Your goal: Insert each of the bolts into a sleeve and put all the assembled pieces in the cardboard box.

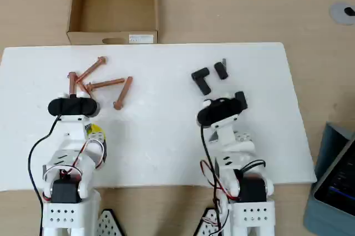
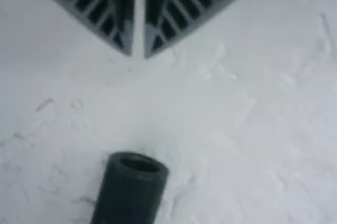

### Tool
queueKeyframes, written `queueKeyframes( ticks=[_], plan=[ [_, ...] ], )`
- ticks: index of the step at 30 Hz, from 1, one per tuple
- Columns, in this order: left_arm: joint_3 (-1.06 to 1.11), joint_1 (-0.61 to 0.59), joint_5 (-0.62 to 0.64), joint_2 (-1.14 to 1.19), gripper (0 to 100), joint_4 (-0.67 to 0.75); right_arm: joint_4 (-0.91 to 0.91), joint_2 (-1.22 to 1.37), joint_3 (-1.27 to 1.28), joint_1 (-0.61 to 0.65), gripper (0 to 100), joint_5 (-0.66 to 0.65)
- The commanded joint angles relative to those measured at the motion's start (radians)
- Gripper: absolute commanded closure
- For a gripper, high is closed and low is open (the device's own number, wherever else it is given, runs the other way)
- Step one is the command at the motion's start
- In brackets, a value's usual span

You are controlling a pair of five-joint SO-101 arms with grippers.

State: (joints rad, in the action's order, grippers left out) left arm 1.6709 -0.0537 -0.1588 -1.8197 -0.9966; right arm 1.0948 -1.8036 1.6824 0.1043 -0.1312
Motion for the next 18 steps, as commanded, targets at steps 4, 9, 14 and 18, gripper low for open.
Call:
queueKeyframes(
  ticks=[4, 9, 14, 18],
  plan=[
    [-0.003, 0.012, -0.009, -0.004, 100, 0.003, -0.009, -0.116, 0.001, 0.005, 98.8, 0.009],
    [-0.003, 0.012, -0.009, -0.004, 100, 0.003, -0.009, -0.116, 0.001, 0.005, 98.8, 0.009],
    [-0.003, 0.006, -0.009, -0.004, 100, 0.0, -0.009, -0.116, 0.001, 0.005, 98.8, 0.009],
    [-0.003, 0.005, -0.009, -0.004, 100, -0.002, -0.009, -0.116, 0.001, 0.005, 98.8, 0.009]
  ],
)
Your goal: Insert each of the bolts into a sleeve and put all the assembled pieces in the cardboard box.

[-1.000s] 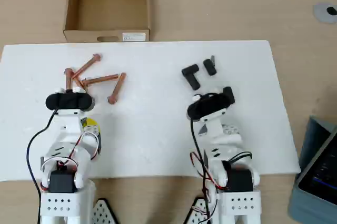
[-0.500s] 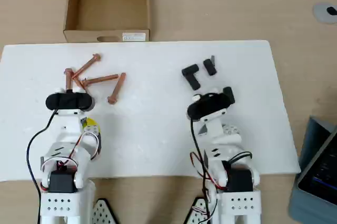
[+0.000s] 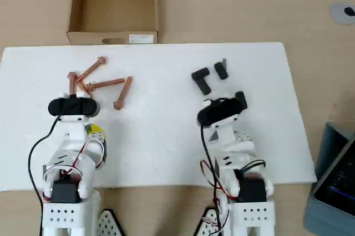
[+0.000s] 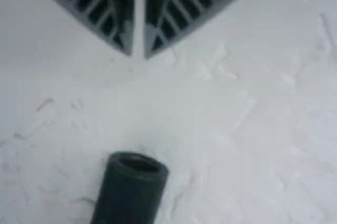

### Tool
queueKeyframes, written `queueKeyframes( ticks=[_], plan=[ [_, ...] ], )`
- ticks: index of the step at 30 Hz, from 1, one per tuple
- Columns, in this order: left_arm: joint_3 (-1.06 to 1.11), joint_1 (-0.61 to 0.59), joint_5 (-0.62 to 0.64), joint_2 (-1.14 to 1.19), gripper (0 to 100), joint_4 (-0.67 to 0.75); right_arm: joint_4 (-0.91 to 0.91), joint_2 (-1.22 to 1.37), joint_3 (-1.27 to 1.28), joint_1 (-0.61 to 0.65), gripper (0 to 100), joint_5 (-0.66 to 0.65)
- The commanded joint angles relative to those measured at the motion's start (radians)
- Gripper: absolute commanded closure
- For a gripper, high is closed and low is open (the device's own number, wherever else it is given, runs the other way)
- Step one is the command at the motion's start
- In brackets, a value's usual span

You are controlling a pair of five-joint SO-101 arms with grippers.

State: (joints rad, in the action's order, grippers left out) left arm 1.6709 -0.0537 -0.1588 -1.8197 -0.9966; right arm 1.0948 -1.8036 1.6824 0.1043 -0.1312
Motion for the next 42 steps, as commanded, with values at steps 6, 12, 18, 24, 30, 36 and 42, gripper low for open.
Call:
queueKeyframes(
  ticks=[6, 12, 18, 24, 30, 36, 42],
  plan=[
    [-0.003, 0.005, -0.009, -0.004, 100, -0.002, -0.009, -0.116, 0.001, 0.005, 98.8, 0.006],
    [-0.006, 0.005, -0.006, -0.004, 100, 0.0, -0.009, -0.116, 0.001, 0.007, 98.8, 0.005],
    [-0.017, 0.005, -0.002, -0.002, 100, 0.002, -0.018, -0.117, 0.004, 0.005, 98.8, 0.008],
    [-0.138, 0.006, 0.098, 0.004, 100, -0.005, 0.089, -0.113, -0.128, -0.002, 98.7, 0.009],
    [-0.288, 0.006, 0.098, 0.127, 99, -0.12, 0.166, -0.104, -0.269, -0.001, 98.7, 0.003],
    [-0.525, 0.006, 0.101, 0.386, 99, -0.129, 0.173, 0.084, -0.417, -0.004, 98.7, 0.008],
    [-0.763, 0.005, 0.101, 0.684, 99, -0.147, 0.186, 0.446, -0.711, -0.005, 98.7, 0.009]
  ],
)
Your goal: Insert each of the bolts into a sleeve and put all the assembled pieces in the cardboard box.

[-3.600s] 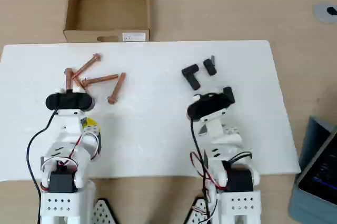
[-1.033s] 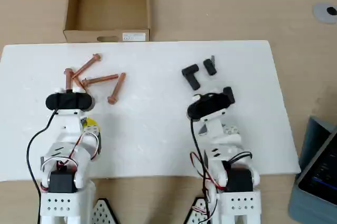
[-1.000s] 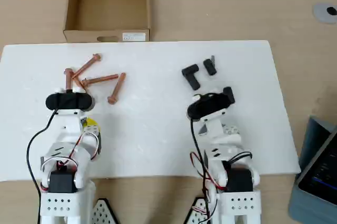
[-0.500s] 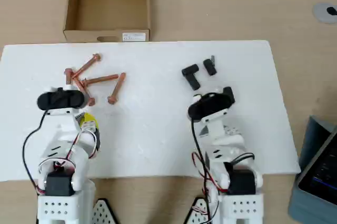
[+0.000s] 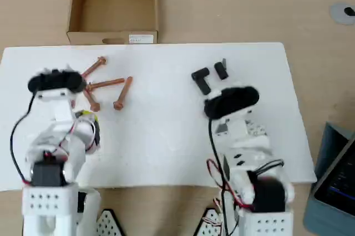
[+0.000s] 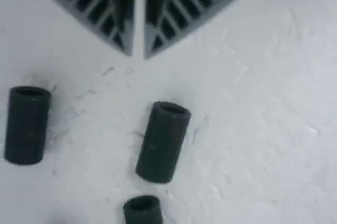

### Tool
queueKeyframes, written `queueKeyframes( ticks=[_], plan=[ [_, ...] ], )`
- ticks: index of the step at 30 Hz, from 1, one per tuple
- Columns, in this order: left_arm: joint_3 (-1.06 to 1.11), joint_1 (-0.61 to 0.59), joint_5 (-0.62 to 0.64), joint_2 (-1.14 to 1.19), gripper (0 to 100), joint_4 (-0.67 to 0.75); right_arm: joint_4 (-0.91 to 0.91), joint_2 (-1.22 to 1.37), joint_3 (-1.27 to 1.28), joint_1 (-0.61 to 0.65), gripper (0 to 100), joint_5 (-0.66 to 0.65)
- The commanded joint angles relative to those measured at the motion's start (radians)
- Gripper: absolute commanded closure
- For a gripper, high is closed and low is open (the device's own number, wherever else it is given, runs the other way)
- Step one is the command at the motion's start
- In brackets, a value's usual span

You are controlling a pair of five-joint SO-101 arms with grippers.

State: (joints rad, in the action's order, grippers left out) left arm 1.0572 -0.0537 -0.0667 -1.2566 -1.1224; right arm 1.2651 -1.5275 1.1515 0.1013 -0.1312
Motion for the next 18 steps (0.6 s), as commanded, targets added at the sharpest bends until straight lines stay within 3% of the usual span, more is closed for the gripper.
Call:
queueKeyframes(
  ticks=[1, 12, 18],
  plan=[
    [-0.19, 0.005, 0.008, 0.163, 99, -0.041, 0.031, 0.237, -0.239, -0.002, 98.7, 0.009],
    [-0.48, 0.005, 0.0, 0.562, 99, -0.288, 0.204, 0.924, -0.802, -0.156, 98.6, 0.003],
    [-0.655, 0.005, -0.101, 0.73, 99, -0.376, 0.293, 1.233, -1.032, -0.226, 98.6, -0.029]
  ],
)
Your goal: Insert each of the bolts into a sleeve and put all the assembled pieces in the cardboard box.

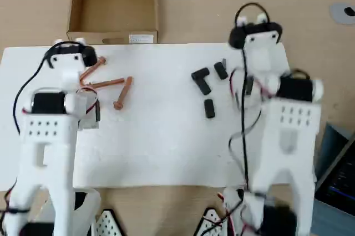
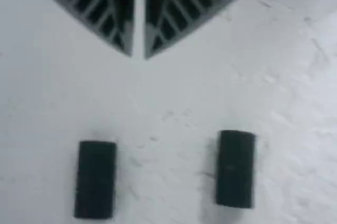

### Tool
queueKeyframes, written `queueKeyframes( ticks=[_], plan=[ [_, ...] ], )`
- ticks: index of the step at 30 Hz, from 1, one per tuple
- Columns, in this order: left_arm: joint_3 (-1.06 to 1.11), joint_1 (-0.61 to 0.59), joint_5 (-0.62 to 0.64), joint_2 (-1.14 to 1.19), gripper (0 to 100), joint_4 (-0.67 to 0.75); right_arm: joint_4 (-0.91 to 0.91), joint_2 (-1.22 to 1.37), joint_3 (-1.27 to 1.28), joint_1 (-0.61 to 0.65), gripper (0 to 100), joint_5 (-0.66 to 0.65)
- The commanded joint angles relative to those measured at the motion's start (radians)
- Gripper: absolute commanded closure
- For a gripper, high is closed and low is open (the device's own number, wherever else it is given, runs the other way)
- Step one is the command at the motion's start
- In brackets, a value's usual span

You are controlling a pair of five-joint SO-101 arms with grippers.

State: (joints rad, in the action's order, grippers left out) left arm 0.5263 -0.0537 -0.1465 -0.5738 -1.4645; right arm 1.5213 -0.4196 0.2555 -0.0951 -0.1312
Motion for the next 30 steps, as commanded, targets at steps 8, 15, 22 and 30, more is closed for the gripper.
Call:
queueKeyframes(
  ticks=[8, 15, 22, 30],
  plan=[
    [-0.247, -0.037, -0.029, 0.205, 99, -0.048, 0.097, 0.414, -0.332, -0.039, 98.6, -0.21],
    [-0.269, -0.135, -0.086, 0.328, 99, -0.052, 0.097, 0.516, -0.387, -0.035, 97.8, -0.232],
    [-0.269, -0.18, -0.12, 0.341, 99, -0.052, 0.095, 0.532, -0.383, -0.033, 92.2, -0.227],
    [-0.269, -0.172, -0.12, 0.346, 99, -0.046, 0.032, 0.535, -0.334, -0.031, 89.6, -0.229]
  ],
)
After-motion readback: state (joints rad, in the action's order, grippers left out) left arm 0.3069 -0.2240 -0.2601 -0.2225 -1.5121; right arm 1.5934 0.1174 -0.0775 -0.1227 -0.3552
